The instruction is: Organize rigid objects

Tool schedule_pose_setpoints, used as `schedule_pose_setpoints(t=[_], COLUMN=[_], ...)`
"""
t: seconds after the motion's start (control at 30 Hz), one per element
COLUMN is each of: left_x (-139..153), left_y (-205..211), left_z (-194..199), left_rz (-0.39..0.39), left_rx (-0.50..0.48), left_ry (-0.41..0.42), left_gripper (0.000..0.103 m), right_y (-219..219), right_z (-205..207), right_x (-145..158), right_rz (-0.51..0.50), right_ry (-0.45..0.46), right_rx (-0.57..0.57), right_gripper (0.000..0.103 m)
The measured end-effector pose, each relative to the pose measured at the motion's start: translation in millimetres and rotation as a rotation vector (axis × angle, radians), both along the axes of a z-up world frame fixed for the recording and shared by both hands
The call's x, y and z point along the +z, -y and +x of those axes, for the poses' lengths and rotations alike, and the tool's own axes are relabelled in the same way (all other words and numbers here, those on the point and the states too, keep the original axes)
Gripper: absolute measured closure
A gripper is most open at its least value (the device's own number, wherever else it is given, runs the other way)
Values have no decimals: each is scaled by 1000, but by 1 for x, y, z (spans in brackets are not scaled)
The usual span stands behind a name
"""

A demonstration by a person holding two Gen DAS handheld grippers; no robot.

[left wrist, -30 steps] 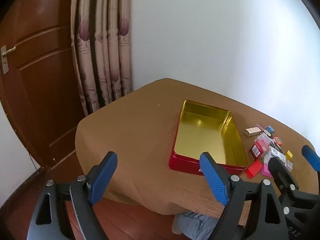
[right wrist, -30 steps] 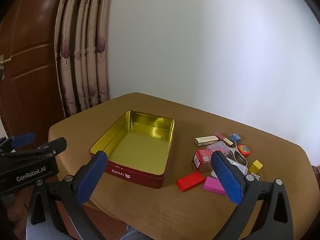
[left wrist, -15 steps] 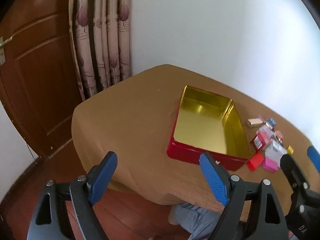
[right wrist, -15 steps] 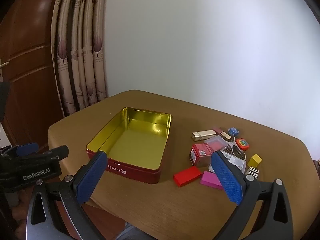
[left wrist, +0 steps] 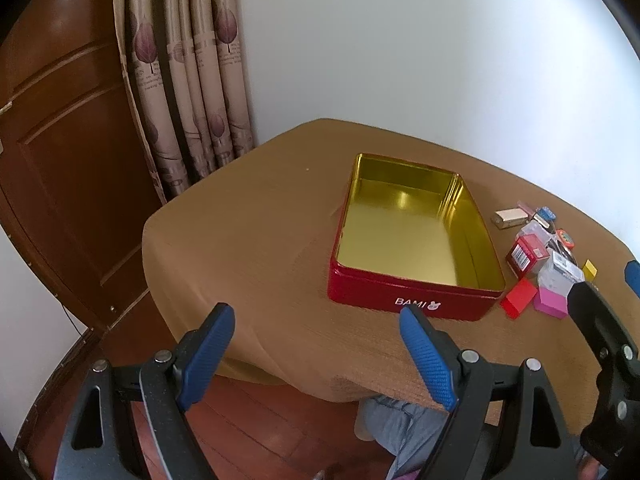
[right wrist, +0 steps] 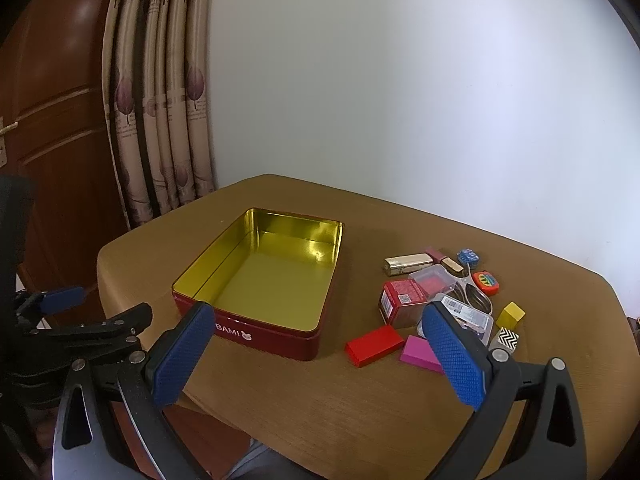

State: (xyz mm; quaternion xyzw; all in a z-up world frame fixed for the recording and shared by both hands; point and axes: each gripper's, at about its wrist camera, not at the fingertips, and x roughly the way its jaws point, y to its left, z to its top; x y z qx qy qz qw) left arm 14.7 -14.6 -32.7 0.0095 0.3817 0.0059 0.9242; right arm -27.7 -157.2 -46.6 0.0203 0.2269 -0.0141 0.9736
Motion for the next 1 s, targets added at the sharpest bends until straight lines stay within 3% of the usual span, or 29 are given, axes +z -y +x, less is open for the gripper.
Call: schedule_pose_setpoints(t=[1.0], left_x=[-10], left_y=[20], left_z=[3], left_rz=[40], left_rx=[-60], left_ry=[-38], left_gripper=[16], right_y=[0], right_z=[-1], right_x=[-6], right_rz=[14], right_ry=[-18], right_rx=[1], right_gripper=[0])
